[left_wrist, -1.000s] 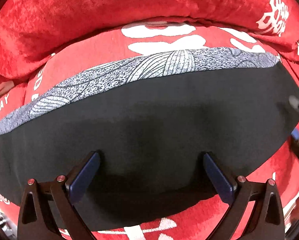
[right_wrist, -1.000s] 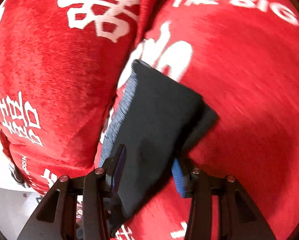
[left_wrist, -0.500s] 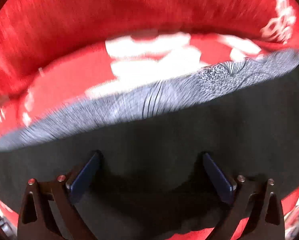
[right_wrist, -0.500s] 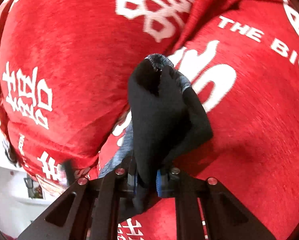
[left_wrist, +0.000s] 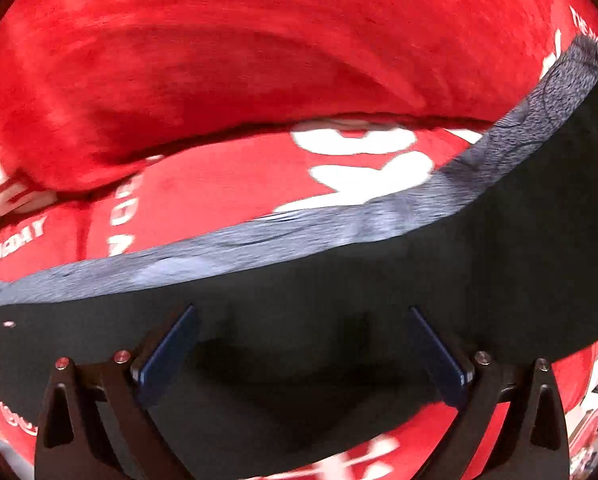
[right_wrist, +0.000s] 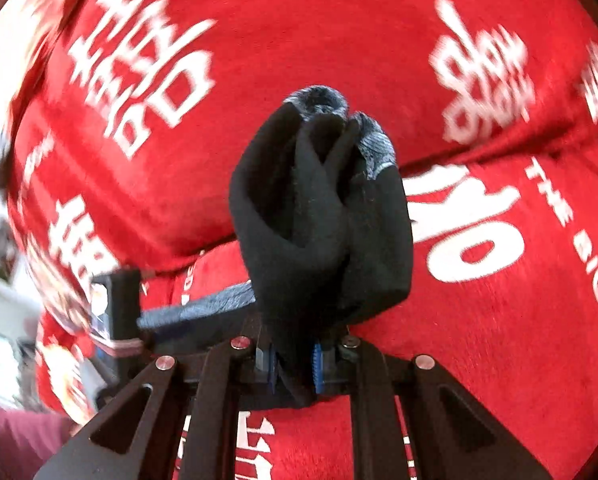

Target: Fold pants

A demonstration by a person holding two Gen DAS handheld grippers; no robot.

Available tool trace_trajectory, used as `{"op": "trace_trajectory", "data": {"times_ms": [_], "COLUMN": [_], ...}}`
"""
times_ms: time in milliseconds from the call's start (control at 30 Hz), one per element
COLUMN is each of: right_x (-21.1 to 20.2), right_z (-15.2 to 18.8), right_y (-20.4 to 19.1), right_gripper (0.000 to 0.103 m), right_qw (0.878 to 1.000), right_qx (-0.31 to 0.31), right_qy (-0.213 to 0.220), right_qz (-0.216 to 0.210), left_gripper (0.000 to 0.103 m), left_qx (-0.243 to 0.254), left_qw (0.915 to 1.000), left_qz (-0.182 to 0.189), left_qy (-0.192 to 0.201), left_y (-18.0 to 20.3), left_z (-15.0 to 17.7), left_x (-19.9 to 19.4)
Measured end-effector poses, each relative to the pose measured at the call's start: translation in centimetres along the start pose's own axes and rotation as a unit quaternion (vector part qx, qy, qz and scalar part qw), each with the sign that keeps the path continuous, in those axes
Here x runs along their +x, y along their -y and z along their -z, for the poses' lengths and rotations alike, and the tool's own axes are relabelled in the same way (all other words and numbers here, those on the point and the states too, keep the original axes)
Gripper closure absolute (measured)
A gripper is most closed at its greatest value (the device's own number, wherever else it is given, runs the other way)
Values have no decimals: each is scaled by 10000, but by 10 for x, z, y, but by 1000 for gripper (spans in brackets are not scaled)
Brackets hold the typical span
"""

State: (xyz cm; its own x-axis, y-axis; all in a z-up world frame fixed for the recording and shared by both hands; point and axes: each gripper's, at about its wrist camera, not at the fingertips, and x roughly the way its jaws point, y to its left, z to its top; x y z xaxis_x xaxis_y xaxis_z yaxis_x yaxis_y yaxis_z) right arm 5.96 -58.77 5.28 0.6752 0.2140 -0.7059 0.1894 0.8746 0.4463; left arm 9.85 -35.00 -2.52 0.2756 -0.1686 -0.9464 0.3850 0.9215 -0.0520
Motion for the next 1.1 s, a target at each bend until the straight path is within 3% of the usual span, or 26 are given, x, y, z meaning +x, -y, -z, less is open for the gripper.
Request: {"op": "trace_trajectory", "data": {"times_ms": [200, 400, 467, 533, 633, 700, 733, 800, 900, 933, 1000, 1033, 1100], "right_x": [22, 98, 130, 155, 170, 160, 153, 130, 98, 91, 83, 81, 86], "right_z": [20, 74, 99, 123, 152, 163, 166, 170, 164, 157, 137, 126, 119], "right_y": [-87, -168, -190, -206, -232, -249, -256, -267, -269, -259, -224, -190, -147], "right_gripper": [89, 89, 86, 80, 70, 60, 59, 58, 56, 56, 56, 56, 56], "right_qw": [9917, 9749, 9658, 9500, 9160, 9023, 9014, 9034, 9221, 9346, 9689, 9852, 9879], "right_qx": [-1173, -1929, -2139, -2436, -3071, -3403, -3490, -3639, -3471, -3165, -2030, -1023, 321], "right_qy": [-209, -811, -1125, -1381, -1336, -1304, -1272, -1148, -1129, -1175, -1269, -1362, -1494], "right_qz": [485, 760, 944, 1383, 2211, 2303, 2224, 1956, 1286, 1117, 622, 192, -280], "left_gripper": [0, 0, 0, 0, 0, 0, 0, 0, 0, 0, 0, 0, 0], "left_qx": [-496, -1051, -1217, -1287, -1442, -1488, -1482, -1435, -1286, -1216, -975, -846, -566], "left_qw": [9984, 9930, 9909, 9895, 9873, 9868, 9869, 9881, 9912, 9923, 9949, 9957, 9961], "left_qz": [-278, -504, -523, -600, -585, -574, -570, -508, -239, -108, 192, 318, 609], "left_qy": [-24, -177, -244, -267, -305, -287, -272, -223, -201, -189, -169, -179, -283], "left_y": [-83, -176, -202, -219, -241, -249, -250, -251, -244, -239, -223, -214, -189], "left_z": [32, 66, 77, 85, 97, 102, 100, 97, 89, 86, 79, 77, 71], "left_x": [-18, -21, -21, -22, -28, -34, -35, -40, -44, -47, -49, -50, -44]}}
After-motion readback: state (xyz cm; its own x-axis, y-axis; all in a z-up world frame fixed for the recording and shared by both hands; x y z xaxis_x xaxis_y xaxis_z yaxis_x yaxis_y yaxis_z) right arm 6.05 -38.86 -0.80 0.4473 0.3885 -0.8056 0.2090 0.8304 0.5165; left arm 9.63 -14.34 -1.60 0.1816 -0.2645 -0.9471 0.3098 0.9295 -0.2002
